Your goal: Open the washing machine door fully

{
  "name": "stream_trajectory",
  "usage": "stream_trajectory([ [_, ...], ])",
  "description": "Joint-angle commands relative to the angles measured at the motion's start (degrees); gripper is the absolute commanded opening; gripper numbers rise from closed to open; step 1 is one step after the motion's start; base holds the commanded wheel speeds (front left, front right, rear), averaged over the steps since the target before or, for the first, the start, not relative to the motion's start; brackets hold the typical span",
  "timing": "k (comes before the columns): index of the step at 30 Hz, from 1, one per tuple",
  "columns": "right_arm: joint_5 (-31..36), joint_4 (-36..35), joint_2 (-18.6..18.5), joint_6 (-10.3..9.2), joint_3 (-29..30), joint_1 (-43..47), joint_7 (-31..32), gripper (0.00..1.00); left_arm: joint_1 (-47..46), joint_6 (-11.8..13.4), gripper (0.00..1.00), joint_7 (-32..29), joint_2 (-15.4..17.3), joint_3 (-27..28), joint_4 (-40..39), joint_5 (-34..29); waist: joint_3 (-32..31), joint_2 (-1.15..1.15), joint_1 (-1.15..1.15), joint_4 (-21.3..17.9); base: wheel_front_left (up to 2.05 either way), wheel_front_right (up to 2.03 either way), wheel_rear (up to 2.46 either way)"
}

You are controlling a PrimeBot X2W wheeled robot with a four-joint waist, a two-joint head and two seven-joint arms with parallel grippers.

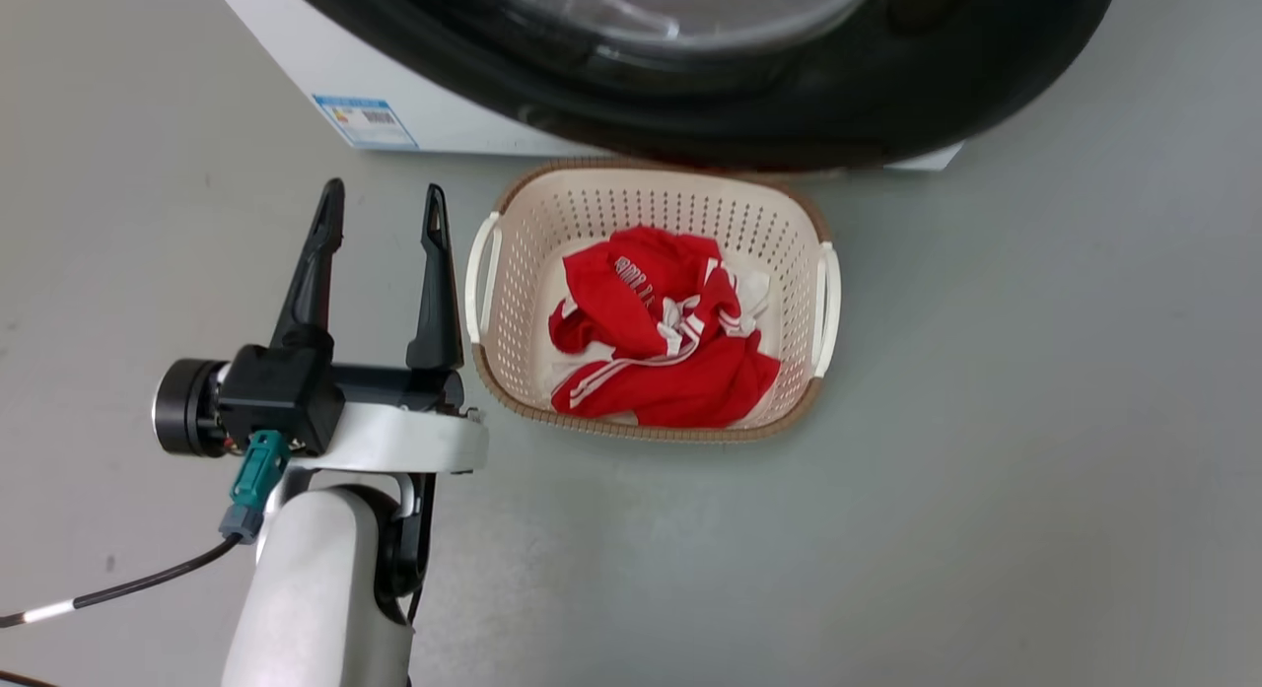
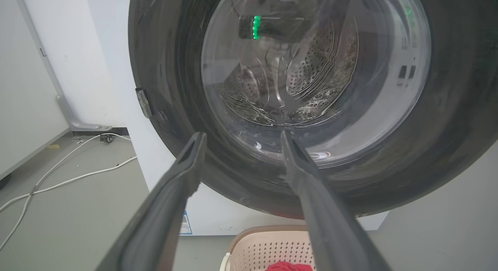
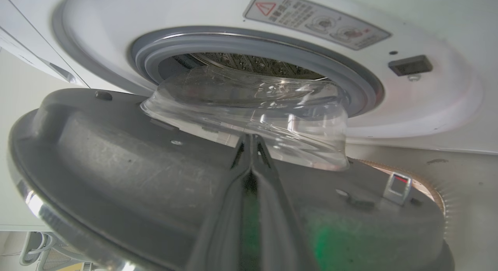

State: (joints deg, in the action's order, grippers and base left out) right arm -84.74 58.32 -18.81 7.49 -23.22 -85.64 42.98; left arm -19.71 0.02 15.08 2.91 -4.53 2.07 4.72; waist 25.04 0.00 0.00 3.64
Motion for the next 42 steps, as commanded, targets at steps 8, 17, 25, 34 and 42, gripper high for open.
stream_trajectory([
  [8,-2.1,-5.4,1.3,0.01,-1.0,10.2,6.3,0.00,3.9,-0.1,1.00,0.1,0.0,0.2,1.7,-0.2,-7.6,0.00,0.00,-1.0,0.00,0.00,0.00],
  [17,-4.9,-11.8,4.1,0.01,-1.8,20.1,10.3,0.00,7.8,-0.9,1.00,0.1,0.0,0.2,3.2,-0.6,-13.6,0.00,0.00,-1.9,0.00,0.00,0.00],
  [25,-6.5,-17.9,6.7,0.01,-2.7,27.0,11.5,0.00,9.7,-1.3,1.00,0.1,0.0,-0.3,3.8,-0.5,-16.5,0.00,0.00,-1.6,0.00,0.00,0.00],
  [34,-7.0,-25.1,9.8,0.01,-5.1,33.1,11.4,0.00,11.5,-0.7,1.00,0.1,0.0,-1.4,4.2,-0.1,-18.3,0.00,0.00,-1.5,0.00,0.00,0.00],
  [42,-7.5,-30.4,11.4,0.00,-7.1,38.1,10.8,0.00,11.8,-0.5,1.00,0.1,0.0,-1.6,4.8,0.4,-19.4,0.00,0.00,-1.6,0.00,0.00,0.00],
])
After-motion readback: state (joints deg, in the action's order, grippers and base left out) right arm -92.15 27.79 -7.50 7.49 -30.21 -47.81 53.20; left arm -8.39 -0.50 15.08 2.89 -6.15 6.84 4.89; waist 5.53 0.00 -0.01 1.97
